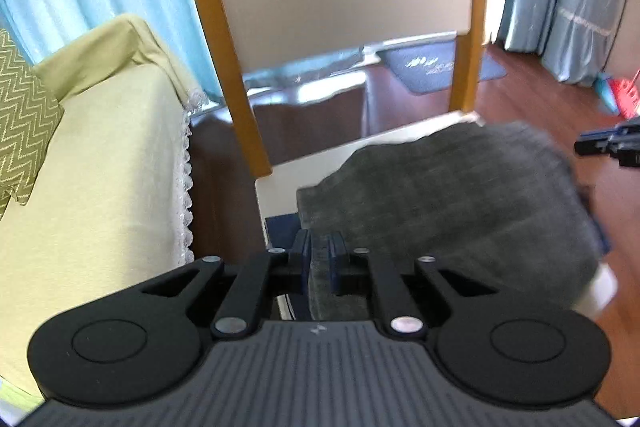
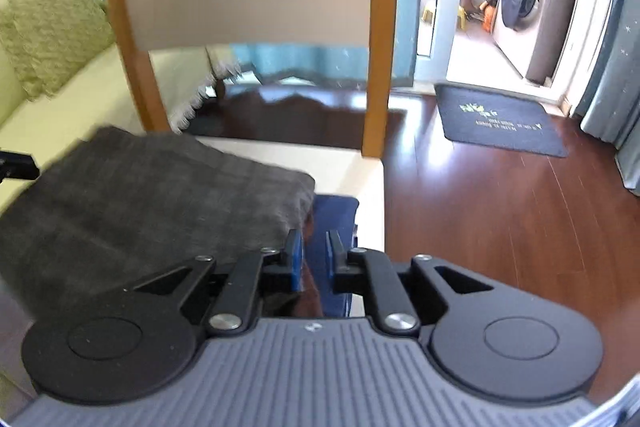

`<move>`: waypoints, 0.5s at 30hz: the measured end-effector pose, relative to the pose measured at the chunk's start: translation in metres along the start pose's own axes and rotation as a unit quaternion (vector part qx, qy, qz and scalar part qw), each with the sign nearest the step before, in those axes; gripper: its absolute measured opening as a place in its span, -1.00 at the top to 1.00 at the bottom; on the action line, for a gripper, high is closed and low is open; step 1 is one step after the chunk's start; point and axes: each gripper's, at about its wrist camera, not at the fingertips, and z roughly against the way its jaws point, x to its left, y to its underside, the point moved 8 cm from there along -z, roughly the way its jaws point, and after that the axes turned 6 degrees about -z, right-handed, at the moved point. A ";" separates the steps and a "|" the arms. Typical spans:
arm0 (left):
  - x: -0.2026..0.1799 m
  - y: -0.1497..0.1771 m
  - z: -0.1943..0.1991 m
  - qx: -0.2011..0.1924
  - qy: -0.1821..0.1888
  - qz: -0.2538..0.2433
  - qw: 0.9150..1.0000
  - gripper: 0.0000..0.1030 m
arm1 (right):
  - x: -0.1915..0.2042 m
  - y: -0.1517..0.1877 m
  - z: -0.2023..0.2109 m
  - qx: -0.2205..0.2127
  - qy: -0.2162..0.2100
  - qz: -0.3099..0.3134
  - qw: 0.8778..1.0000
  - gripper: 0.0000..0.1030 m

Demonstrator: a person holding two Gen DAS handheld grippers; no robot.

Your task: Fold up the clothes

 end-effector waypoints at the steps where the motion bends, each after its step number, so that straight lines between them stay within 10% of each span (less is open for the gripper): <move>1: -0.011 0.006 0.001 0.005 0.010 -0.016 1.000 0.79 | 0.016 0.007 0.006 0.005 -0.028 0.010 1.000 0.80; 5: -0.044 0.034 -0.011 0.030 0.019 -0.070 0.997 0.75 | 0.064 0.038 0.014 0.034 -0.106 0.054 0.992 0.82; 11: -0.019 0.043 -0.002 0.026 -0.051 -0.033 0.998 0.81 | 0.027 0.061 -0.012 0.071 0.005 0.080 0.994 0.73; 15: -0.033 0.047 0.013 0.021 -0.023 -0.008 0.999 0.80 | 0.032 0.047 0.004 0.044 -0.014 0.078 0.996 0.73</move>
